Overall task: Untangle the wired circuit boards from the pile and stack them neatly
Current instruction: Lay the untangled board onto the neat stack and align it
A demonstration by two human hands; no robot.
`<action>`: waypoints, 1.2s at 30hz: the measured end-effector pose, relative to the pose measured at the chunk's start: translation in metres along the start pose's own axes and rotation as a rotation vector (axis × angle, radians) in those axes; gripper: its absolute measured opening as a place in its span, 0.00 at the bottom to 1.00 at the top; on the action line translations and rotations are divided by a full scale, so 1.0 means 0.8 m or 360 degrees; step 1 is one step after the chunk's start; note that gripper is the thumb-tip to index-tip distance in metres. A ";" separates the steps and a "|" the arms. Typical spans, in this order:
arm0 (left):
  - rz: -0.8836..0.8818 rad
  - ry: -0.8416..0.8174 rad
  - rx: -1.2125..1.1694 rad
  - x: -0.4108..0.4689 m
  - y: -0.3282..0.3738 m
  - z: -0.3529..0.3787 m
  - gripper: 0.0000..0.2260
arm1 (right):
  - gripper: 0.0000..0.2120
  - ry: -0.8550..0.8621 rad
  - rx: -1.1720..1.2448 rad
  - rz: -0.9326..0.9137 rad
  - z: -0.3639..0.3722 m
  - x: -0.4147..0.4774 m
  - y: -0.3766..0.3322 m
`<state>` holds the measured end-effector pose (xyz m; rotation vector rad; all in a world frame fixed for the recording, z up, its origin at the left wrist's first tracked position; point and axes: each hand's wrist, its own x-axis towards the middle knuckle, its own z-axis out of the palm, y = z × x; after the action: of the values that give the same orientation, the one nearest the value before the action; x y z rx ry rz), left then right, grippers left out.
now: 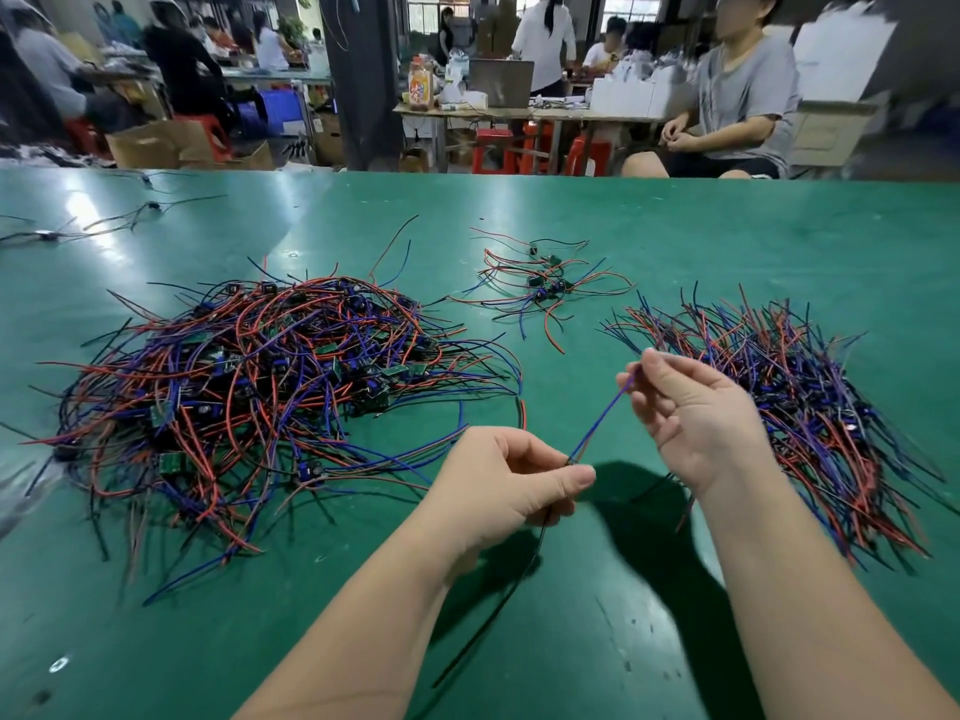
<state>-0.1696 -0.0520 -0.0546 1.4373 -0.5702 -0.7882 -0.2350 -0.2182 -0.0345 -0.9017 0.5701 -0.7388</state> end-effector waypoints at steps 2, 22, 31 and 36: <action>-0.0030 -0.0058 0.0088 -0.002 -0.001 0.002 0.07 | 0.04 0.0005 0.0020 -0.0013 -0.012 0.007 -0.006; 0.0044 -0.0052 -0.0325 -0.001 0.003 0.001 0.12 | 0.05 -0.0720 -0.0246 0.0172 0.005 -0.017 0.022; 0.0061 -0.0004 0.0011 0.006 -0.010 0.008 0.05 | 0.08 -0.0191 -0.0024 0.0095 -0.006 0.000 0.006; 0.0089 -0.0016 0.0240 0.007 -0.017 0.005 0.07 | 0.10 0.0023 -0.0101 0.0024 -0.019 0.009 -0.002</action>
<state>-0.1706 -0.0582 -0.0685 1.5496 -0.6864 -0.7205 -0.2420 -0.2315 -0.0416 -0.9502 0.6151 -0.7174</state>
